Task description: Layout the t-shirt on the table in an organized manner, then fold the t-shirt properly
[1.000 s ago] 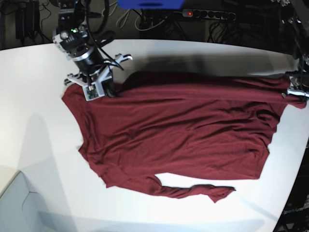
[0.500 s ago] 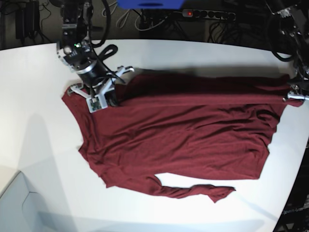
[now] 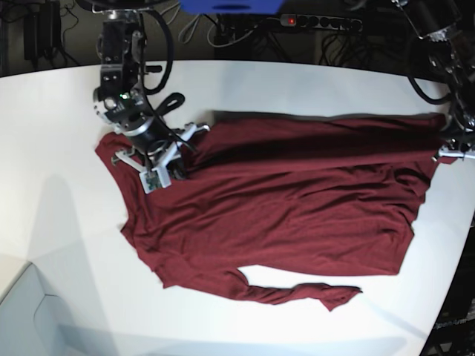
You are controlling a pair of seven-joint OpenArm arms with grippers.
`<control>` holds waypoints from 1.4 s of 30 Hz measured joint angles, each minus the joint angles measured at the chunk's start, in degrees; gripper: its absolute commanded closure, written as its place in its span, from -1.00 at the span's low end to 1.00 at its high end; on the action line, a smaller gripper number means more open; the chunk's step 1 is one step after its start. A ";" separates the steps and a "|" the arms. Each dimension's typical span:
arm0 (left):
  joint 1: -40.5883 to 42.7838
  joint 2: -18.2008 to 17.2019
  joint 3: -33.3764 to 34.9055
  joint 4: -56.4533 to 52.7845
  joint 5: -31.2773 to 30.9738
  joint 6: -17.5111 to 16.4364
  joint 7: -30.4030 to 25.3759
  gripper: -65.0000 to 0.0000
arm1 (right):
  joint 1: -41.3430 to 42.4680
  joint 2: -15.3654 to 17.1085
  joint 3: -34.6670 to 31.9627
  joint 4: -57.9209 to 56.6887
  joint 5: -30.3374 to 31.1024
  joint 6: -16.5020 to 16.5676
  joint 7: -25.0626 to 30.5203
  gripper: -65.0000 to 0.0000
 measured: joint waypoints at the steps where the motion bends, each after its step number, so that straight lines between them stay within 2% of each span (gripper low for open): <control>1: -0.61 0.09 0.00 -1.07 0.07 0.02 -0.04 0.88 | 0.39 0.00 -0.07 -0.39 -0.04 0.00 0.02 1.00; 9: -3.87 0.24 0.28 -7.61 0.15 0.04 -0.55 0.87 | 2.36 0.00 -0.11 -3.56 -0.07 0.00 0.33 1.00; 15: -4.02 0.07 5.09 -10.32 0.00 0.04 -0.63 0.85 | 2.38 -0.02 -0.11 -3.78 -0.07 -0.02 0.46 1.00; 16: -4.09 0.07 5.16 -10.23 -0.02 0.04 -0.44 0.78 | 2.36 -0.02 -0.11 -3.78 -0.07 0.00 0.46 1.00; 22: -2.32 -0.11 5.11 -6.71 0.17 0.04 -0.15 0.08 | 3.17 -0.02 -0.11 -3.87 -0.04 -0.02 0.44 1.00; 24: -0.70 -0.31 5.14 -4.74 0.07 0.04 0.02 -0.05 | 3.10 -0.02 -0.09 -3.89 -0.07 0.00 0.39 1.00; 33: 2.40 -2.12 5.11 -4.96 -0.20 0.02 -0.74 -0.06 | 2.97 0.00 -0.04 -3.89 -0.07 -0.02 0.42 1.00; 42: 2.43 -2.03 5.11 -6.91 0.15 0.17 -0.92 -0.06 | 2.82 -0.02 -0.11 -3.89 -0.07 -0.02 0.42 1.00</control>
